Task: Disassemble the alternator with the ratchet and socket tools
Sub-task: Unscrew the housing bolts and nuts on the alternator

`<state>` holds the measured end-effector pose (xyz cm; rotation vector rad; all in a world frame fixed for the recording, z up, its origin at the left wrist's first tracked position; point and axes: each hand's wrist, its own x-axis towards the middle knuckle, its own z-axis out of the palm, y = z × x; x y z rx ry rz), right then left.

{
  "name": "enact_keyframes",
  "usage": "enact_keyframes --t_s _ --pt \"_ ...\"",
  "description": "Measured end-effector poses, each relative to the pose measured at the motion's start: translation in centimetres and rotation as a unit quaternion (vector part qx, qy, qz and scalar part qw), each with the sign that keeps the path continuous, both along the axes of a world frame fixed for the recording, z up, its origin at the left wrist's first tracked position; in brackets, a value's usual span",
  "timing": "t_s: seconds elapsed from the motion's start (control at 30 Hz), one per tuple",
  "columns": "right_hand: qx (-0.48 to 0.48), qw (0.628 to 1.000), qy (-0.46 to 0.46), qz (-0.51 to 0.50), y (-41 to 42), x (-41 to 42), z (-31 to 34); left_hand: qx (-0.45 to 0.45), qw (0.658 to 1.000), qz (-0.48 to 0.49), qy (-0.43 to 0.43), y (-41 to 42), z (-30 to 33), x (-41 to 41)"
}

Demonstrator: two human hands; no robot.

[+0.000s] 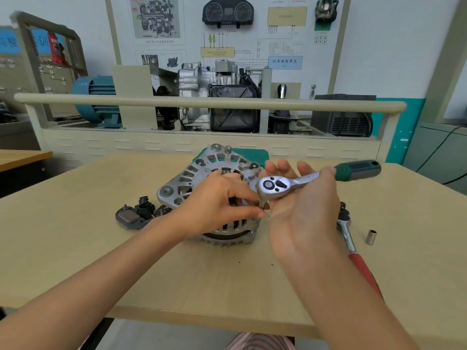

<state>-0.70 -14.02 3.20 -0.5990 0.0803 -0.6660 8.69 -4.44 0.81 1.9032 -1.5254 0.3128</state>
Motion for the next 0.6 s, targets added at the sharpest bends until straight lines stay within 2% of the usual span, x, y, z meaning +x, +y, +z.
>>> enact_keyframes --t_s 0.23,0.37,0.5,0.6 --pt "-0.041 0.997 0.047 0.041 0.0 2.4 1.3 0.003 1.0 0.021 -0.01 0.8 -0.4 0.1" --pt "-0.087 0.986 0.107 0.088 0.4 3.2 2.5 -0.001 0.999 0.045 -0.022 1.0 -0.5 0.3" --pt "-0.185 0.952 0.161 0.184 -0.1 3.8 3.3 0.021 0.999 0.039 -0.001 1.0 -0.3 0.3" --pt "-0.275 0.897 0.194 0.286 -0.7 4.4 4.0 0.014 0.999 0.036 0.003 1.0 -0.3 0.2"
